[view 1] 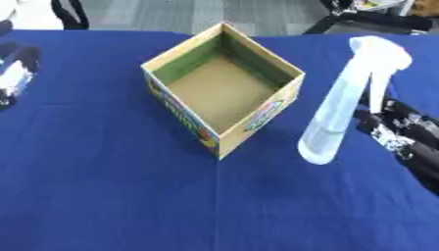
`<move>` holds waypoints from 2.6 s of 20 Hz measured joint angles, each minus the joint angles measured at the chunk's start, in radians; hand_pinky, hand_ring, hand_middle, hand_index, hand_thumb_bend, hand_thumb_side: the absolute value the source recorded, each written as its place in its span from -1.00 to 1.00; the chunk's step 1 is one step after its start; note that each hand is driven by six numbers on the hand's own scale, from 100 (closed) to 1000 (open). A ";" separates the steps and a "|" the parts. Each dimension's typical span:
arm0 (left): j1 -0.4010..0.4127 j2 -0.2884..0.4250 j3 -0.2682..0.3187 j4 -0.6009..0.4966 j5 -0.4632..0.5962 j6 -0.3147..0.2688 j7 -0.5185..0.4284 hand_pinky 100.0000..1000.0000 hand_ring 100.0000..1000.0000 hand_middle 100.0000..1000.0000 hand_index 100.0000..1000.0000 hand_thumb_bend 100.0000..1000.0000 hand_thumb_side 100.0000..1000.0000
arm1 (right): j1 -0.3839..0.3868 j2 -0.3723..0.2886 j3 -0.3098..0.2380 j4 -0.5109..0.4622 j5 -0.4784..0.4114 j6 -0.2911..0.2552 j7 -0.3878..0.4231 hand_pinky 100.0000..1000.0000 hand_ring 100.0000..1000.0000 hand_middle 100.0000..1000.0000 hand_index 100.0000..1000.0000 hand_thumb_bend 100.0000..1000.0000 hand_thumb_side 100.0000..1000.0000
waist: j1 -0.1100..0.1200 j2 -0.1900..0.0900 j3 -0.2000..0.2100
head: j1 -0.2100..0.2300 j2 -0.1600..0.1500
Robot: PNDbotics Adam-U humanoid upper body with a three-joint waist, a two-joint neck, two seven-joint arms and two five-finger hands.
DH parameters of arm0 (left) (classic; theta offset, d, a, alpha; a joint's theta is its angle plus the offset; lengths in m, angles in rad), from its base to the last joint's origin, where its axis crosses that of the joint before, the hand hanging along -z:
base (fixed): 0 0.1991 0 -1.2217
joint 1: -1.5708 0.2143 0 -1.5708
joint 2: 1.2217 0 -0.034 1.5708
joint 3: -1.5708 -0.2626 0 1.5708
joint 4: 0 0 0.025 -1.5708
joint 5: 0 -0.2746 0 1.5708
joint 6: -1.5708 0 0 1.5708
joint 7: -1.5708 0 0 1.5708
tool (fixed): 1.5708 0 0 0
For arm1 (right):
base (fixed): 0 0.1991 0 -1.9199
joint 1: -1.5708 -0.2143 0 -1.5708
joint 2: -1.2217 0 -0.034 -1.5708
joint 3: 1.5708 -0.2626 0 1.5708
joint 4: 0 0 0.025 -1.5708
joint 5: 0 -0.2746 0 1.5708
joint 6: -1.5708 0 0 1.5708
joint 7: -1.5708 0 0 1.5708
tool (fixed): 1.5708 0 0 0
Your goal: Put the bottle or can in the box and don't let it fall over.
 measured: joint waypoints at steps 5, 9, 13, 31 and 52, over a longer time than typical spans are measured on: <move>0.000 0.000 -0.002 0.000 0.003 0.001 -0.002 1.00 1.00 1.00 0.90 -0.40 -0.80 | 0.000 -0.006 -0.008 0.000 0.005 0.019 -0.037 1.00 1.00 1.00 1.00 -1.00 -0.21 | 0.001 0.000 0.000 | 0.000 0.000; 0.000 0.000 -0.002 0.000 0.005 0.000 -0.004 1.00 1.00 1.00 0.90 -0.41 -0.78 | -0.004 -0.009 -0.008 0.000 0.008 0.029 -0.058 1.00 1.00 1.00 1.00 -1.00 -0.22 | 0.002 0.002 0.000 | -0.001 0.000; -0.001 0.000 -0.003 0.000 0.006 0.000 -0.005 1.00 1.00 1.00 0.90 -0.42 -0.78 | -0.010 -0.021 -0.008 0.000 0.037 0.039 -0.067 1.00 1.00 1.00 1.00 -1.00 -0.23 | 0.003 0.003 0.000 | -0.003 0.000; -0.007 0.000 -0.003 0.000 0.007 0.000 -0.008 1.00 1.00 1.00 0.89 -0.43 -0.77 | -0.050 -0.042 0.006 0.000 0.063 0.095 -0.045 1.00 1.00 1.00 1.00 -1.00 -0.21 | 0.004 0.007 0.005 | -0.012 0.000; -0.008 -0.001 -0.006 0.000 0.013 0.003 -0.011 1.00 1.00 1.00 0.89 -0.45 -0.76 | -0.088 -0.011 0.024 0.000 0.054 0.137 -0.069 1.00 1.00 1.00 1.00 -1.00 -0.18 | 0.005 0.007 0.011 | -0.023 0.000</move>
